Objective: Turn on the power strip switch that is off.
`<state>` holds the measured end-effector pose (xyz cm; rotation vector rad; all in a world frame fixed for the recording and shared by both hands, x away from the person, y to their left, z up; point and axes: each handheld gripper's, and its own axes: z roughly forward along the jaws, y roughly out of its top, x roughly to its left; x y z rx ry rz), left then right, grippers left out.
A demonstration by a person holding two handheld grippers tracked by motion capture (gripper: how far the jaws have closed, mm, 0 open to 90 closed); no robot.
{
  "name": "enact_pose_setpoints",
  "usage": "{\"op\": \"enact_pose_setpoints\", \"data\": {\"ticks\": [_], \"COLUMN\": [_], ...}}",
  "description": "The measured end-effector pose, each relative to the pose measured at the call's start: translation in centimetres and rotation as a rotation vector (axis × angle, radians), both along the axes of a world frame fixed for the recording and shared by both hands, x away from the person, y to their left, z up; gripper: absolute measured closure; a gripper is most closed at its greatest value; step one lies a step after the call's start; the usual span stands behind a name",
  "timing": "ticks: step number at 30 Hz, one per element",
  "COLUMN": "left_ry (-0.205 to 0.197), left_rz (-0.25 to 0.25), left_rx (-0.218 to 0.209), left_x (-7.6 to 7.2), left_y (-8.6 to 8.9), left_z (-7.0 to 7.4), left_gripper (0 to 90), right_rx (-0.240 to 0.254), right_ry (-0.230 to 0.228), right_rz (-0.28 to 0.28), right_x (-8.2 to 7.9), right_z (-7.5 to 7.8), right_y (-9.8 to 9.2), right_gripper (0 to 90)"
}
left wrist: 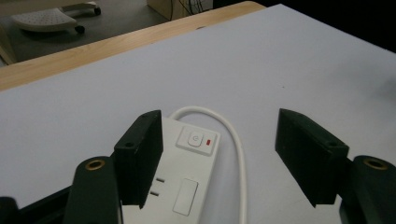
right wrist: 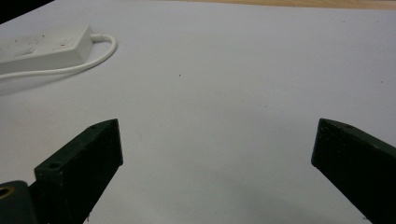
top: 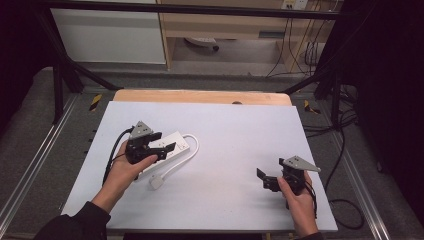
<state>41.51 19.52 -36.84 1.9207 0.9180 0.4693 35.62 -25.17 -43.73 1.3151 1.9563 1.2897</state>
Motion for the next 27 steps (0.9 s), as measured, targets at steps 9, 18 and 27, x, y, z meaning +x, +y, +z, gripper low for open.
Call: {"op": "enact_pose_setpoints", "data": {"ticks": [9, 18, 27], "left_ry": [0.008, 0.01, 0.024], "left_rz": [0.015, 0.009, 0.004], "left_rx": [0.005, -0.038, -0.03], "left_x": [0.4, 0.6, 1.5], "left_y": [-0.4, 0.0, 0.2], "left_z": [-0.2, -0.3, -0.9], "left_gripper": [53.5, 74.8, 89.8], "right_rx": [-0.015, -0.039, -0.049], "right_ry": [-0.005, -0.01, 0.006], "right_rz": [0.009, 0.012, 0.024], "right_x": [-0.2, -0.2, 0.0], "right_z": [0.1, 0.1, 0.0], "right_y": [0.3, 0.4, 0.5], "right_gripper": [2.4, 2.4, 2.4]}}
